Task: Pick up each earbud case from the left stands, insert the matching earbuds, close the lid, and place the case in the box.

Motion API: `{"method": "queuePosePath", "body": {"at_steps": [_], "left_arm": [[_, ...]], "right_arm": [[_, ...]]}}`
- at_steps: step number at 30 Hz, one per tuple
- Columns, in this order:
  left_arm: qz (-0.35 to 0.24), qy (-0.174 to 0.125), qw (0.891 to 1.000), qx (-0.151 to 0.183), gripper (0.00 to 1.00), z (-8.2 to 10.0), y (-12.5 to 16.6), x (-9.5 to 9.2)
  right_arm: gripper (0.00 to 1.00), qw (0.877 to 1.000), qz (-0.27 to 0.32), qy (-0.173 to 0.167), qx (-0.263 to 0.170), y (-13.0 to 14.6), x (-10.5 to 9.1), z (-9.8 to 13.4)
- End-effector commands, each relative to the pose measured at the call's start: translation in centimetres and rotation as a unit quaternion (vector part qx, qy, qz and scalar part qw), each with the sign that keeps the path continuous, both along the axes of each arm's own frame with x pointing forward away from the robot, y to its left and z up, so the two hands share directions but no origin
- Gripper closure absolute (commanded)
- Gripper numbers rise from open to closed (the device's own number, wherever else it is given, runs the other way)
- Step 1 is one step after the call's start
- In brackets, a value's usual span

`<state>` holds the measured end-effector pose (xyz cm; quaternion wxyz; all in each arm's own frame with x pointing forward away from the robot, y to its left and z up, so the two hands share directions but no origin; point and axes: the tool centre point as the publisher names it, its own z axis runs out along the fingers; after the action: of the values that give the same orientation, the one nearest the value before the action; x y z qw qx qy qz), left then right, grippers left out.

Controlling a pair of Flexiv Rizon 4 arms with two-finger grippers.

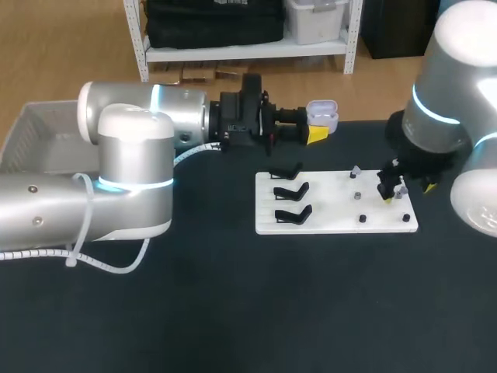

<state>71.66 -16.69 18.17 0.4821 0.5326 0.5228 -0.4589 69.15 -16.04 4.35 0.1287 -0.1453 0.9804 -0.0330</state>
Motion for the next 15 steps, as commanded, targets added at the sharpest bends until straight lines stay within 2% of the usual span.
{"method": "queuePosePath", "body": {"at_steps": [1,7,15], "left_arm": [[0.002,-0.002,1.0,-0.004,1.0,-0.1,0.0,-0.1],[0.002,-0.002,1.0,-0.004,1.0,-0.1,0.0,-0.1],[0.002,-0.002,1.0,-0.004,1.0,-0.1,0.0,-0.1]], "right_arm": [[0.51,1.0,0.001,-0.001,-0.003,-0.1,0.4,-0.6],[0.56,1.0,0.009,0.001,-0.009,-0.2,1.0,-1.2],[0.55,1.0,0.013,0.006,-0.017,-0.6,1.6,-1.9]]}}
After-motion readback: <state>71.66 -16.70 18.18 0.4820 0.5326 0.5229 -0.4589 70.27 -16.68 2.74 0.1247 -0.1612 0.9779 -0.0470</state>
